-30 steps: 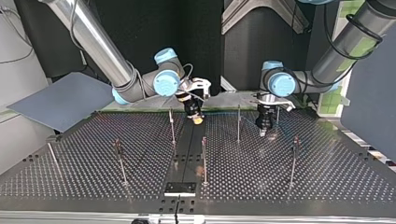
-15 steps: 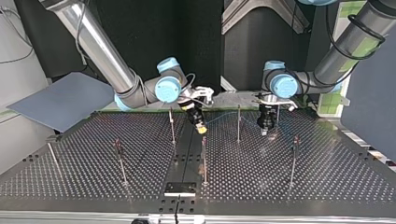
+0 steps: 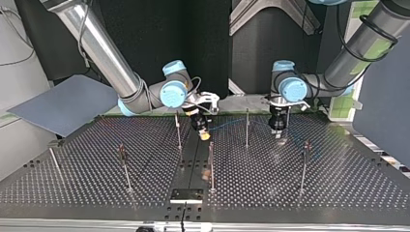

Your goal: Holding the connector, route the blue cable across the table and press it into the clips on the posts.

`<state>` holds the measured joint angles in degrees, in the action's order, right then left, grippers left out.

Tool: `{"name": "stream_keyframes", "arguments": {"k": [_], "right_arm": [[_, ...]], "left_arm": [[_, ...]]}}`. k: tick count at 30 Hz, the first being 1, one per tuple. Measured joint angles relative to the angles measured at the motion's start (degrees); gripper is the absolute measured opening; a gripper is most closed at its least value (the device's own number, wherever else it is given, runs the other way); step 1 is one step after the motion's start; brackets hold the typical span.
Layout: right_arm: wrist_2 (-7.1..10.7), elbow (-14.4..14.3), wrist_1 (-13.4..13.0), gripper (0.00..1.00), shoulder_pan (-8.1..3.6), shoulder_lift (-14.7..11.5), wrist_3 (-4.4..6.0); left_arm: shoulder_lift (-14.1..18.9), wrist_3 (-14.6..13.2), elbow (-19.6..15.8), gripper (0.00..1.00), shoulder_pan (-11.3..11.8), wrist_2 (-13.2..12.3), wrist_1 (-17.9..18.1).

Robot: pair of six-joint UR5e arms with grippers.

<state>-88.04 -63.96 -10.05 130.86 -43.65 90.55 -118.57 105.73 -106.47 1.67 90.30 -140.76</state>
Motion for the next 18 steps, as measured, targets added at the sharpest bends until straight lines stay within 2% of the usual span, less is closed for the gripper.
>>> {"name": "stream_keyframes", "arguments": {"k": [7,14,18], "right_arm": [[-1.64,-1.29,0.69,0.00,0.05,0.01,-0.19],[-2.18,-2.03,0.88,0.00,-0.17,0.01,-0.11],[-2.21,-2.07,0.88,0.00,-0.51,0.01,-0.04]], "left_arm": [[0.12,-3.41,-0.46,1.00,-0.65,3.22,-3.48],[1.01,-4.67,-3.13,1.00,-1.55,3.54,-6.76],[2.86,-4.09,-5.19,1.00,-2.23,3.53,-6.41]]}}
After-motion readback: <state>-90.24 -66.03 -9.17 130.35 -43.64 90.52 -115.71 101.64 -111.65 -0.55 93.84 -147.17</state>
